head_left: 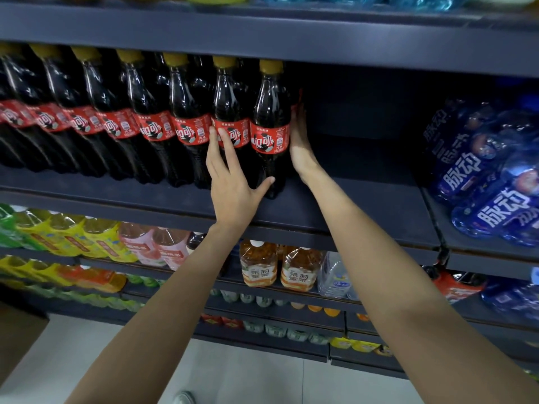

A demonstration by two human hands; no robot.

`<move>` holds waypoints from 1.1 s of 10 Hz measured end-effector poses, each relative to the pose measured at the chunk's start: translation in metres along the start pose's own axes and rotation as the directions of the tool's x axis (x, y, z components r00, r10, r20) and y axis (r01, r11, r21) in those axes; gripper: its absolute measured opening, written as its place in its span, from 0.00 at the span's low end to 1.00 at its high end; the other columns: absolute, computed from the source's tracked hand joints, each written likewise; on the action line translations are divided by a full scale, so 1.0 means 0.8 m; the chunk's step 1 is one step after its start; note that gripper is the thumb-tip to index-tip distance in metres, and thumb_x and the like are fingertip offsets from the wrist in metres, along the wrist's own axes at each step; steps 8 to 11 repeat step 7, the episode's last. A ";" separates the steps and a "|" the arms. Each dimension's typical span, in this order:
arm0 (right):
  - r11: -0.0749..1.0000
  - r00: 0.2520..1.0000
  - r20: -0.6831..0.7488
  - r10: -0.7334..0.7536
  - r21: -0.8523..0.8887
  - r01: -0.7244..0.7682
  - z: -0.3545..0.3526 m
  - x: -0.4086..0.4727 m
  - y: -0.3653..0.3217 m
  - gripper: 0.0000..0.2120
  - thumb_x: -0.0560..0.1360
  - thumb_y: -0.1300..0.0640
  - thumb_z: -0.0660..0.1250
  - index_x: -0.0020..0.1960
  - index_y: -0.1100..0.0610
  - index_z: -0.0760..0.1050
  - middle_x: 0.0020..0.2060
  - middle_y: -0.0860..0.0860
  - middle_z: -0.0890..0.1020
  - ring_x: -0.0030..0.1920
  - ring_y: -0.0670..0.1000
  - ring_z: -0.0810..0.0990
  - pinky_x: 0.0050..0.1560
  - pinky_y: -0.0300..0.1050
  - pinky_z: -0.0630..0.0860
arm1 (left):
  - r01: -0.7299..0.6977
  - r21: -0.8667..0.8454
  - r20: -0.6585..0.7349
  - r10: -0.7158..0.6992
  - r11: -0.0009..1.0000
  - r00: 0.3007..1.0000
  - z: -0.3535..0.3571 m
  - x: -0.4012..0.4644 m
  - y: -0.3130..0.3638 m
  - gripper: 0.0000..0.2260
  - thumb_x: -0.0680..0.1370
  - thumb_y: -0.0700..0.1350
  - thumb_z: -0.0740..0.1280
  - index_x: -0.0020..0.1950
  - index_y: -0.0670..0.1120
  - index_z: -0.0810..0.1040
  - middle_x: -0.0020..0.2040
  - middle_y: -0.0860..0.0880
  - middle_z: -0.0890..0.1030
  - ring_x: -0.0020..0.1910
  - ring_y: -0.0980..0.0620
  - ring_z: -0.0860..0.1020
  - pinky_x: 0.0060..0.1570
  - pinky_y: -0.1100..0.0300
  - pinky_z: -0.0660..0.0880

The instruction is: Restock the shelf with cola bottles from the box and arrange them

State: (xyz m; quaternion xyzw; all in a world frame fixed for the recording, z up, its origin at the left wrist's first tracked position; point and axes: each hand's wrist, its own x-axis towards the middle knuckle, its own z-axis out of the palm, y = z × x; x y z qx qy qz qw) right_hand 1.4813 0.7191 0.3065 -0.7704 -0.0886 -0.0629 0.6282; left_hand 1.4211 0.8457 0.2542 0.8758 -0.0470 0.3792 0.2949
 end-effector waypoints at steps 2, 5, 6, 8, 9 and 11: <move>0.997 1.000 -0.022 0.005 -0.076 -0.007 -0.022 -0.020 0.009 0.27 0.82 0.44 0.44 0.77 0.51 0.40 0.77 0.50 0.42 0.77 0.49 0.41 0.76 0.53 0.40 | 0.025 -0.001 0.031 -0.025 1.000 0.999 -0.004 -0.003 0.008 0.50 0.70 0.54 0.74 0.76 0.35 0.46 0.77 0.36 0.48 0.76 0.40 0.51 0.71 0.46 0.63; 0.900 0.990 0.088 -0.113 -0.413 0.140 -0.058 -0.058 0.006 0.31 0.81 0.43 0.51 0.78 0.56 0.45 0.77 0.55 0.51 0.77 0.55 0.48 0.75 0.60 0.48 | 0.168 0.063 -0.002 -0.168 0.984 0.986 -0.004 -0.013 0.036 0.43 0.72 0.45 0.72 0.78 0.41 0.47 0.77 0.40 0.52 0.72 0.38 0.59 0.57 0.50 0.76; 0.841 0.986 0.115 -0.122 -0.515 0.164 -0.060 -0.065 0.001 0.30 0.81 0.44 0.54 0.77 0.55 0.49 0.75 0.58 0.57 0.75 0.59 0.56 0.73 0.61 0.55 | 0.245 0.034 -0.013 -0.245 0.969 0.970 -0.011 -0.012 0.051 0.41 0.74 0.46 0.71 0.78 0.44 0.48 0.75 0.42 0.55 0.68 0.41 0.64 0.46 0.59 0.72; 0.661 0.963 0.125 -0.240 -0.705 0.256 -0.062 -0.085 0.000 0.27 0.79 0.47 0.58 0.75 0.54 0.57 0.70 0.58 0.68 0.69 0.60 0.67 0.67 0.58 0.65 | 0.267 -0.053 -0.022 -0.269 0.962 0.963 -0.024 -0.010 0.054 0.35 0.76 0.47 0.68 0.77 0.45 0.53 0.74 0.43 0.59 0.69 0.44 0.66 0.49 0.59 0.71; 0.661 0.963 0.125 -0.240 -0.705 0.256 -0.062 -0.085 0.000 0.27 0.79 0.47 0.58 0.75 0.54 0.57 0.70 0.58 0.68 0.69 0.60 0.67 0.67 0.58 0.65 | 0.267 -0.053 -0.022 -0.269 0.962 0.963 -0.024 -0.010 0.054 0.35 0.76 0.47 0.68 0.77 0.45 0.53 0.74 0.43 0.59 0.69 0.44 0.66 0.49 0.59 0.71; 0.661 0.963 0.125 -0.240 -0.705 0.256 -0.062 -0.085 0.000 0.27 0.79 0.47 0.58 0.75 0.54 0.57 0.70 0.58 0.68 0.69 0.60 0.67 0.67 0.58 0.65 | 0.267 -0.053 -0.022 -0.269 0.962 0.963 -0.024 -0.010 0.054 0.35 0.76 0.47 0.68 0.77 0.45 0.53 0.74 0.43 0.59 0.69 0.44 0.66 0.49 0.59 0.71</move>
